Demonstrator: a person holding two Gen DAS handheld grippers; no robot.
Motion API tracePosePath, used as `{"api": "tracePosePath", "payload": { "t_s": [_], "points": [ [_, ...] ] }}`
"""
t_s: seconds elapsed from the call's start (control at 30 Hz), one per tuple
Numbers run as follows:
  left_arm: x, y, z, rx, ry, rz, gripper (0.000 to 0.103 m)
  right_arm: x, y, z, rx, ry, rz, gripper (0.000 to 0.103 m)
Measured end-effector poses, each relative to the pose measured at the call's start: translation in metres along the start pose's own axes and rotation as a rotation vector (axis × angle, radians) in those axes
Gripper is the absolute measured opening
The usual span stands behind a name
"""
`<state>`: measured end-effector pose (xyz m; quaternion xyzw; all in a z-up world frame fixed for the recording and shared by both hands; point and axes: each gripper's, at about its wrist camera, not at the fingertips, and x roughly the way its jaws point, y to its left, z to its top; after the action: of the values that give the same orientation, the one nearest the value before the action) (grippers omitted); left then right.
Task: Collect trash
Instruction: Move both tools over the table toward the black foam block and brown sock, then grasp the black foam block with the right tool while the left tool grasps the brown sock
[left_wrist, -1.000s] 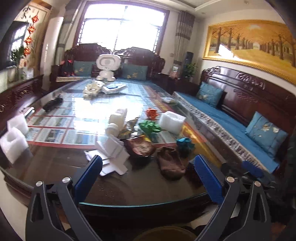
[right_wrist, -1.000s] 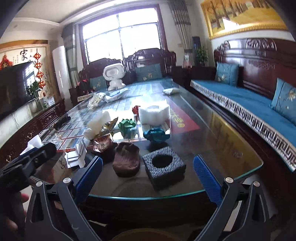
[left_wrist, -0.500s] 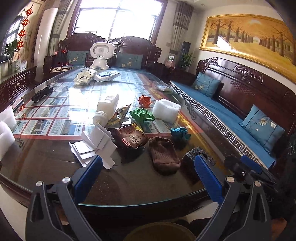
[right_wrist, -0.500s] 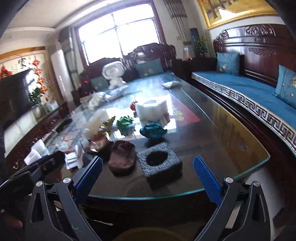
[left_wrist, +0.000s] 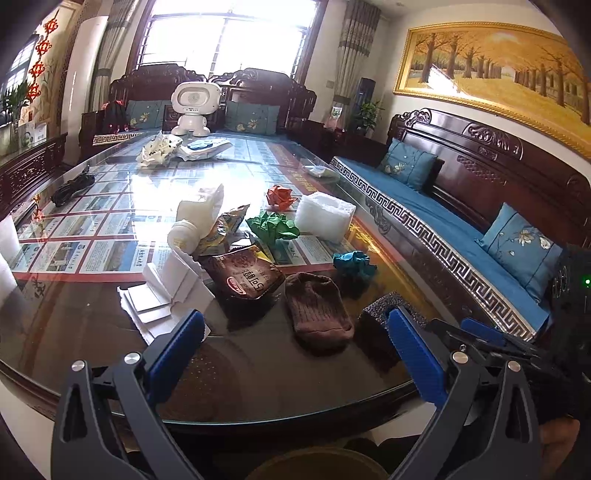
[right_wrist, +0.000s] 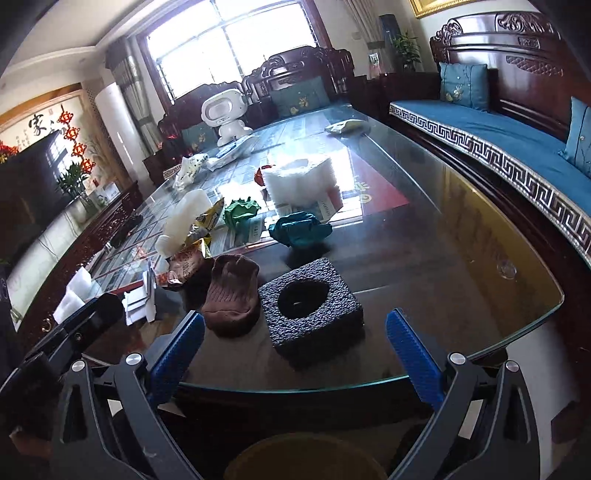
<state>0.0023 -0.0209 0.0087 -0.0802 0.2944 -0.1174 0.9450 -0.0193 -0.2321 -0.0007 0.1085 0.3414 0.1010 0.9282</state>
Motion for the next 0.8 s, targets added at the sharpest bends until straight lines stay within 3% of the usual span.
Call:
{"api": "tracePosePath", "payload": {
  "t_s": [0.27,0.47,0.63,0.67,0.73,0.8],
  "points": [
    [0.013,0.001,0.003,-0.004,0.017,0.030,0.099,0.007,-0.005,0.009,-0.033,-0.008,-0.011,0.095],
    [0.023,0.007,0.003,-0.025,0.040,0.058,0.099,0.030,-0.006,0.023,-0.127,0.015,-0.131,0.095],
    [0.034,0.006,0.002,-0.027,0.069,0.051,0.099,0.054,-0.011,0.025,-0.155,0.070,-0.150,0.094],
    [0.037,0.005,0.003,-0.022,0.072,0.049,0.099,0.057,-0.012,0.024,-0.159,0.079,-0.153,0.092],
    [0.041,0.003,0.003,-0.013,0.076,0.051,0.099,0.064,-0.013,0.022,-0.164,0.107,-0.145,0.077],
    [0.044,0.001,0.004,-0.008,0.078,0.053,0.099,0.071,-0.019,0.020,-0.144,0.134,-0.140,0.073]
  ]
}}
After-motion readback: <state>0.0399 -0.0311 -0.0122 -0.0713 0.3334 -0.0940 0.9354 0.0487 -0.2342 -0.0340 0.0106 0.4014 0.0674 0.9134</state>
